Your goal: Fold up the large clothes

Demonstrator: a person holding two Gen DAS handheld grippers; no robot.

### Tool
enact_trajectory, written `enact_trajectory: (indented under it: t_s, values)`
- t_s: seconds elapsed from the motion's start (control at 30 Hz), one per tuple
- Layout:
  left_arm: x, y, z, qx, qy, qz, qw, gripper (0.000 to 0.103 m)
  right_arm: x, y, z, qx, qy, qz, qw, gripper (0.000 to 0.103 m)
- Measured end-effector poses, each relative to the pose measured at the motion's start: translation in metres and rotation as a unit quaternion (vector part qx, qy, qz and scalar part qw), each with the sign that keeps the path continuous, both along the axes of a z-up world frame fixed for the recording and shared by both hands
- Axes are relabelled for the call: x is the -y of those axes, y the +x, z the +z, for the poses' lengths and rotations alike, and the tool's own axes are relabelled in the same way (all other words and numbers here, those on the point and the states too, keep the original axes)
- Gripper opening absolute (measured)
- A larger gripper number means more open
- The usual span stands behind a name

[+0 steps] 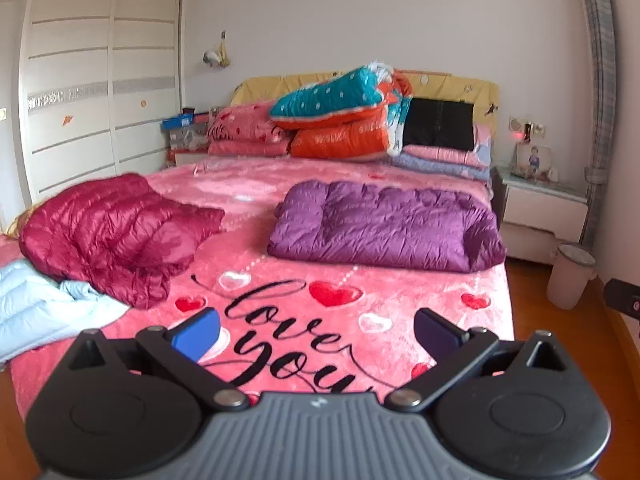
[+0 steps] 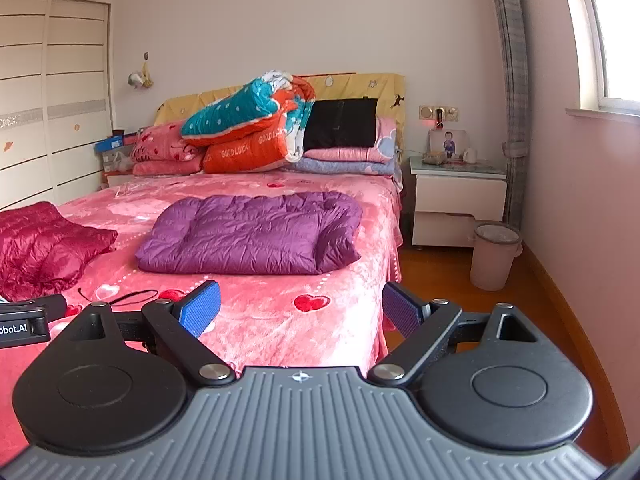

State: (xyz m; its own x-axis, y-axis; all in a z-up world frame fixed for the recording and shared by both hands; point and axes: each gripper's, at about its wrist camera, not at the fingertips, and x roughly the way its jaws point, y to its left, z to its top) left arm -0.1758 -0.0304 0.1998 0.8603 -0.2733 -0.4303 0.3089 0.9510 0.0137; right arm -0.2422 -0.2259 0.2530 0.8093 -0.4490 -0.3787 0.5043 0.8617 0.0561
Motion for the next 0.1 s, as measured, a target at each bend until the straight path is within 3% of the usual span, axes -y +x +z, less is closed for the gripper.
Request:
enact_trajectory:
  t_s: [0.1]
  values:
    - [0.0002,0.0151,-0.0132,-0.021,0.005,0.004,0.9998,0.102,0.0029,0.0076,-0.0082,-0.007,0.0,0.004,1.0,0.103]
